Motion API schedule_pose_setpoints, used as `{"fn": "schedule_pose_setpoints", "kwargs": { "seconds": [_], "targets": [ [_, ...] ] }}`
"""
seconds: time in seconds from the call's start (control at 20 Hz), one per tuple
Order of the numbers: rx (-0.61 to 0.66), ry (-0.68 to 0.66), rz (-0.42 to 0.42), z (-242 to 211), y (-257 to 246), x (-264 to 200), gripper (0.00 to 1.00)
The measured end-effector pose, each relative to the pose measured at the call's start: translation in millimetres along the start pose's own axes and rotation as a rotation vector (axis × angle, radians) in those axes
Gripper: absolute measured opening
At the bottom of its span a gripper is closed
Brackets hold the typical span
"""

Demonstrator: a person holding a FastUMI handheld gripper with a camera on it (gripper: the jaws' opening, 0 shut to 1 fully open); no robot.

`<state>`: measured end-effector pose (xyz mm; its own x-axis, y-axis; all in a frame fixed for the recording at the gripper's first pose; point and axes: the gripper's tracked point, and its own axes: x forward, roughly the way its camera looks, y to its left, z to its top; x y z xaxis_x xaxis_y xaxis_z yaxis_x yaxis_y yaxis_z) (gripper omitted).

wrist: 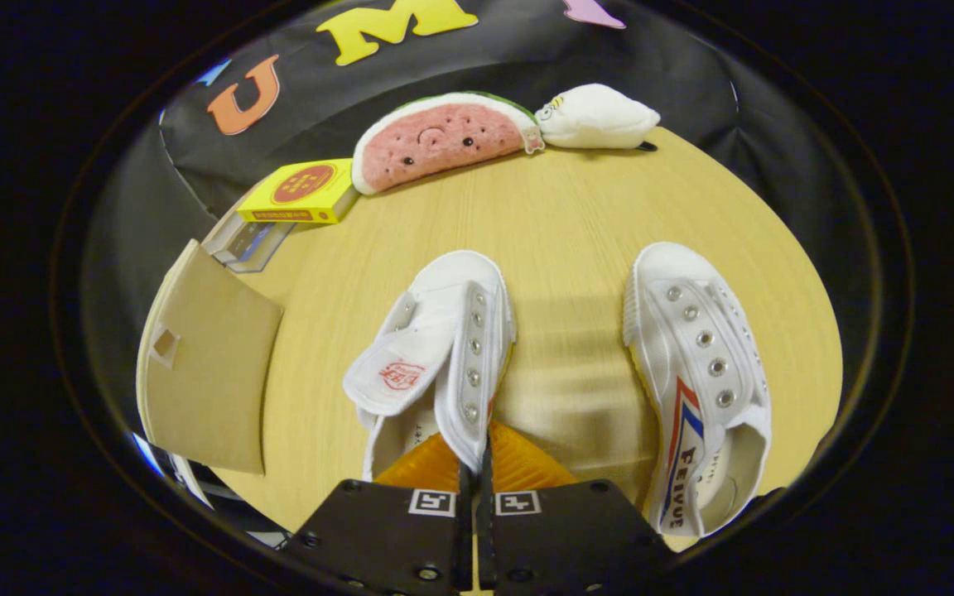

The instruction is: Open the storage box then place both shoes into the box .Put the left shoe in first, then the right shoe, with the right side of both shoes facing outward in a uniform manner.

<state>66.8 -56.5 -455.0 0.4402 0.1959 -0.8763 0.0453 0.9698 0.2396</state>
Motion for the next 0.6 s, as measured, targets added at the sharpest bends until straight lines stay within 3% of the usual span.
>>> {"fn": "schedule_pose_setpoints", "kwargs": {
  "seconds": [0.6],
  "targets": [
    [0.224, 0.017, 0.11, -4.2, 54.8, -52.0, 0.0]
  ]
}}
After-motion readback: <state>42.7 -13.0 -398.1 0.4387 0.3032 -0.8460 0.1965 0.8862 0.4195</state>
